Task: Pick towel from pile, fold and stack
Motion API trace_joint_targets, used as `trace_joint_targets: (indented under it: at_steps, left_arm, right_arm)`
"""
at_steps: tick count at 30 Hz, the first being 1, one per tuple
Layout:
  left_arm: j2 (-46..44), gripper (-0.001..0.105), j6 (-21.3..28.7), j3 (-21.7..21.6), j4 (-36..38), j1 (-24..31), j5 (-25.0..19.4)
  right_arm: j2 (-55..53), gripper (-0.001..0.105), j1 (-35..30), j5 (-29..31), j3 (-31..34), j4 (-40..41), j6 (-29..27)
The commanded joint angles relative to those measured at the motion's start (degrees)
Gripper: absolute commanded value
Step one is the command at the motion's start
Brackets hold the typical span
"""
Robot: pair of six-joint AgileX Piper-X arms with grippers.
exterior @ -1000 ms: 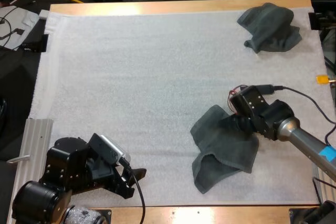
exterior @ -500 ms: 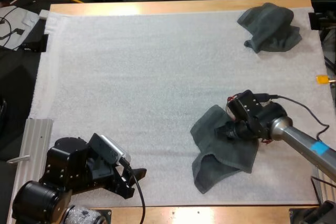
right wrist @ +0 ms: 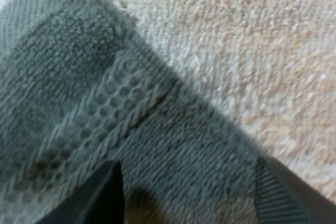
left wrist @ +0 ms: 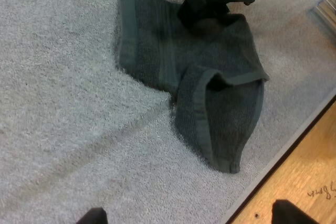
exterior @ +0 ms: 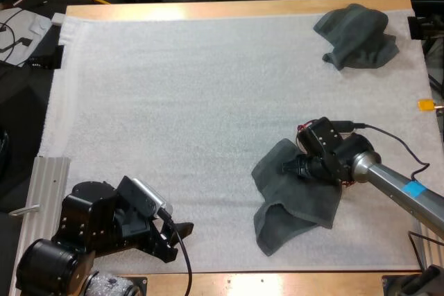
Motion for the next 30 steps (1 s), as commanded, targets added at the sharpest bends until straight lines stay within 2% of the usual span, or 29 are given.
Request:
trace_joint_targets:
  at_steps: [1, 11, 13, 14, 15, 17, 21, 25, 30]
  left_arm:
    - [0.13, 0.061, -0.31, -0.23, -0.23, -0.15, 0.46]
    - [0.26, 0.061, -0.25, -0.19, -0.08, -0.20, 0.34]
    - [0.39, 0.061, -0.30, -0.27, -0.14, -0.25, 0.42]
    - [0.12, 0.061, -0.22, -0.21, -0.25, -0.20, 0.44]
    - [0.03, 0.061, -0.20, -0.16, -0.26, -0.19, 0.48]
    - [0.00, 0.061, -0.22, -0.17, -0.36, -0.28, 0.46]
    - [0.05, 0.061, -0.23, -0.23, -0.39, -0.25, 0.47]
    - [-0.03, 0.061, -0.16, -0.21, -0.36, -0.24, 0.52]
    - [-0.02, 0.061, -0.03, -0.27, -0.30, -0.30, 0.62]
  right_arm:
    - [-0.10, 0.052, -0.72, 2.08, -0.40, -0.93, -0.79]
    - [1.99, 0.047, -0.95, 0.61, -0.36, -1.28, -1.39]
    - [2.18, 0.043, -0.81, 0.43, -0.45, -1.21, -1.59]
    - [2.33, 0.037, -0.79, 0.63, -0.22, -1.01, -1.40]
    - [2.28, 0.037, -0.77, 0.78, -0.12, -0.98, -1.21]
    - [2.40, 0.027, -0.78, 0.72, 0.06, -0.77, -1.12]
    - [2.77, 0.018, -0.83, -0.16, 0.08, -0.87, -1.23]
    - [2.51, 0.002, -0.80, -0.70, -0.07, -1.22, -2.08]
    - [0.11, 0.001, -0.82, 4.02, -2.00, -1.49, -5.56]
